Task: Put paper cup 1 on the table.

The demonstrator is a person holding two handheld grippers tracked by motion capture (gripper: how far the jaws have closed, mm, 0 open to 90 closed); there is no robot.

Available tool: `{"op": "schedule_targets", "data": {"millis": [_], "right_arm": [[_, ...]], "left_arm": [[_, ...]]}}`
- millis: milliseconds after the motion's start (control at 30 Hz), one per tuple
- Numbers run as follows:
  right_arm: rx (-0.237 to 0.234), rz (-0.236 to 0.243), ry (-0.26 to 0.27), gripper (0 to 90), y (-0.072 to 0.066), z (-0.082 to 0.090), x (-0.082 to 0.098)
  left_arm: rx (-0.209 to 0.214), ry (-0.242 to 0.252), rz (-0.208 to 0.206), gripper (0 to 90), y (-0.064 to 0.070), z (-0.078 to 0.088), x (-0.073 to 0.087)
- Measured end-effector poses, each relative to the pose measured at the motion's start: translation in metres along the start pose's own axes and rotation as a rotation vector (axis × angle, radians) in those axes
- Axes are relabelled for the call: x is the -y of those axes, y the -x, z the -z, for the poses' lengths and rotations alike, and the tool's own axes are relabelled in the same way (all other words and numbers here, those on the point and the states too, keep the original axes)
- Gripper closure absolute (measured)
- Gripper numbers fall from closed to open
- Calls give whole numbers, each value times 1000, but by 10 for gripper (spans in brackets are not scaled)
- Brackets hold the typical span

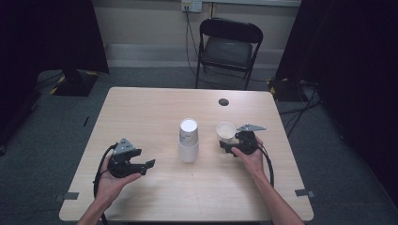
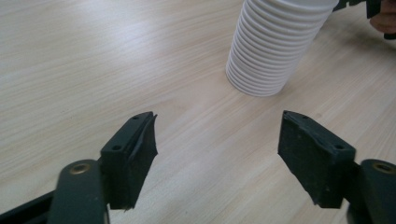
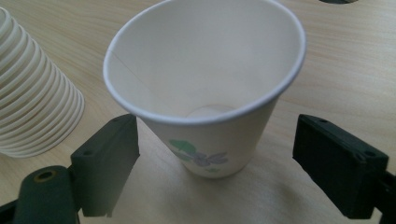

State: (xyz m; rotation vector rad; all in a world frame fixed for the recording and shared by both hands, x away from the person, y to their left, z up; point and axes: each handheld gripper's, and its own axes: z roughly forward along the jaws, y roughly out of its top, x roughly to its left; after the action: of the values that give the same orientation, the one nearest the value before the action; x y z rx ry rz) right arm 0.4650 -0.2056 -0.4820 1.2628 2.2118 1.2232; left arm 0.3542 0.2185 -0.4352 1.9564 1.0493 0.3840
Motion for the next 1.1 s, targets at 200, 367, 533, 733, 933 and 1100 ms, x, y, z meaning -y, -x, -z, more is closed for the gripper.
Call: {"op": "schedule_targets", "data": {"millis": [200, 367, 533, 733, 933, 1100], "right_arm": [[-12, 18, -4, 142, -1, 13, 2], [-6, 26, -5, 140, -1, 28, 5], [-16, 35, 9, 153, -7, 43, 7], [-40, 49, 16, 156, -20, 59, 9], [-58, 71, 25, 161, -32, 69, 14], [-78, 83, 23, 164, -41, 74, 18]], "left_arm": [[2, 5, -13, 262, 0, 1, -3], [7, 7, -20, 262, 3, 0, -6], [3, 24, -15, 264, 5, 4, -11], [1, 53, -38, 282, 11, 7, -22], [18, 61, -60, 291, 19, 3, -32], [24, 81, -78, 299, 25, -2, -44]]}}
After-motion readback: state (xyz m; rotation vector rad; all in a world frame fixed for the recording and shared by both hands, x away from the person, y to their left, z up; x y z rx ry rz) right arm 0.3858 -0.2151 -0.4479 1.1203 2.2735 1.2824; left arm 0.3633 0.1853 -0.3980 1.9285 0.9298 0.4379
